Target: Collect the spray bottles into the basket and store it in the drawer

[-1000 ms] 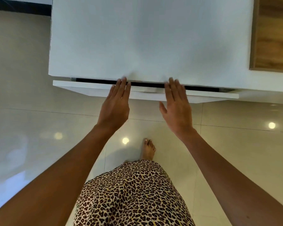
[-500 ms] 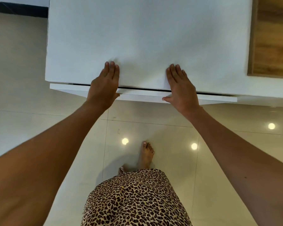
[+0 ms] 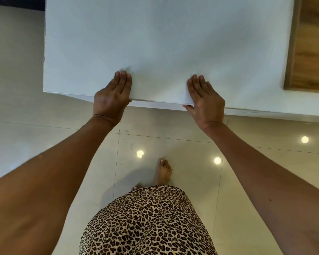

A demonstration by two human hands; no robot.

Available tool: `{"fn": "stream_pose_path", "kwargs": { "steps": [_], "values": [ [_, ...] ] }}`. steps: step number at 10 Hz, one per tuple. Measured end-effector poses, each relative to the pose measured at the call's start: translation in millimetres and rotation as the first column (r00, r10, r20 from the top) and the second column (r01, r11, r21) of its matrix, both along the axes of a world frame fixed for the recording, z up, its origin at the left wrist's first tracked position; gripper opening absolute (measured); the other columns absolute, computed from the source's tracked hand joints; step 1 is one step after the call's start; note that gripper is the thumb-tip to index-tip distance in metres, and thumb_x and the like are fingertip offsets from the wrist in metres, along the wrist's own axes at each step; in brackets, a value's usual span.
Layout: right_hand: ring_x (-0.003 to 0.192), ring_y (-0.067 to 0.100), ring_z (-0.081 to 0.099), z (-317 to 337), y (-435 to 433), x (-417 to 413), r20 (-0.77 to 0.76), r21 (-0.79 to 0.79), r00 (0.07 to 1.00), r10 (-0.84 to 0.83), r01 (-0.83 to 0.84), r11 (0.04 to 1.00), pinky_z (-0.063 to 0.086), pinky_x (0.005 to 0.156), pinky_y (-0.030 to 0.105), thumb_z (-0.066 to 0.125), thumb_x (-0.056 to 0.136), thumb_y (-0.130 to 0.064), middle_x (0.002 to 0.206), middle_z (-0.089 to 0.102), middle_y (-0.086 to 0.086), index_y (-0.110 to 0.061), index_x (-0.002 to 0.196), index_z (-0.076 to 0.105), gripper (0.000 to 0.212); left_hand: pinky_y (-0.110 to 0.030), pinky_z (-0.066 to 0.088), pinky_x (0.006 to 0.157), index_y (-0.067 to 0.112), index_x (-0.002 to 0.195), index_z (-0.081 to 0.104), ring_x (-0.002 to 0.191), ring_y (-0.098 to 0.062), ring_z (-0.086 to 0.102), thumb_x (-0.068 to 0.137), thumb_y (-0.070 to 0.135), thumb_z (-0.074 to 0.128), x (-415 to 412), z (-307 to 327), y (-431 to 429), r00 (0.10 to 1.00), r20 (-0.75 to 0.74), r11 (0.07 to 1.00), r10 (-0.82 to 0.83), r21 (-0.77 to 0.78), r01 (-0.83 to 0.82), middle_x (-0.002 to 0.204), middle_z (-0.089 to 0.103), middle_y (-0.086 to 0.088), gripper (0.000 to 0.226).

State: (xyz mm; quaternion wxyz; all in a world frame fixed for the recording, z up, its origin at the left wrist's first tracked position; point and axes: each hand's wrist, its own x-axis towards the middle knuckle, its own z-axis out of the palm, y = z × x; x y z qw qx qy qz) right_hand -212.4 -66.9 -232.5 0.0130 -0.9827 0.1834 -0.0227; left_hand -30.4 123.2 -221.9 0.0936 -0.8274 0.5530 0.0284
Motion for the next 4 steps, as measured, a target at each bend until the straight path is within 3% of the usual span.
{"fn": "stream_pose_path", "kwargs": {
  "steps": [1, 2, 3, 4],
  "values": [
    [0.109, 0.032, 0.063, 1.7, 4.1, 2.1, -0.029, 0.016, 0.999, -0.036, 0.036, 0.999, 0.051, 0.090, 0.041, 0.092, 0.042, -0.023, 0.119, 0.065, 0.017, 0.000, 0.118, 0.058, 0.086, -0.027, 0.055, 0.050, 0.001, 0.116, 0.057, 0.105, -0.023, 0.065, 0.055, 0.011, 0.083, -1.7, -1.4, -0.4, 0.997, -0.007, 0.997, 0.073, 0.018, -0.073, 0.115, 0.067, -0.015, 0.067],
    [0.111, 0.034, 0.061, 6.8, 6.2, 3.8, -0.084, 0.033, 0.995, -0.056, 0.059, 0.998, 0.048, 0.093, 0.043, 0.091, 0.044, -0.019, 0.121, 0.063, 0.019, 0.002, 0.120, 0.056, 0.086, -0.035, 0.056, 0.056, -0.003, 0.121, 0.051, 0.112, -0.030, 0.060, 0.059, 0.006, 0.081, -4.4, 10.1, -2.1, 0.985, -0.068, 0.987, 0.161, 0.034, -0.159, 0.123, 0.061, -0.022, 0.070],
    [0.127, 0.037, 0.046, 20.1, 17.2, 11.1, -0.149, 0.083, 0.981, -0.124, 0.138, 0.987, 0.036, 0.106, 0.044, 0.084, 0.061, -0.019, 0.136, 0.049, 0.023, 0.005, 0.131, 0.043, 0.085, -0.049, 0.043, 0.098, -0.004, 0.139, 0.023, 0.138, -0.036, 0.027, 0.078, 0.023, 0.070, -11.1, 30.1, -7.9, 0.964, -0.160, 0.976, 0.215, 0.075, -0.205, 0.148, 0.029, -0.023, 0.082],
    [0.136, 0.038, 0.032, 31.3, 25.0, 8.5, -0.109, 0.111, 0.982, -0.157, 0.169, 0.979, 0.026, 0.113, 0.045, 0.075, 0.072, -0.028, 0.145, 0.037, 0.025, 0.007, 0.136, 0.032, 0.085, -0.047, 0.023, 0.113, -0.004, 0.141, 0.014, 0.142, -0.038, 0.013, 0.079, 0.035, 0.066, -15.8, 47.7, -6.7, 0.981, -0.119, 0.986, 0.153, 0.083, -0.144, 0.152, 0.019, -0.022, 0.090]
  ]
}}
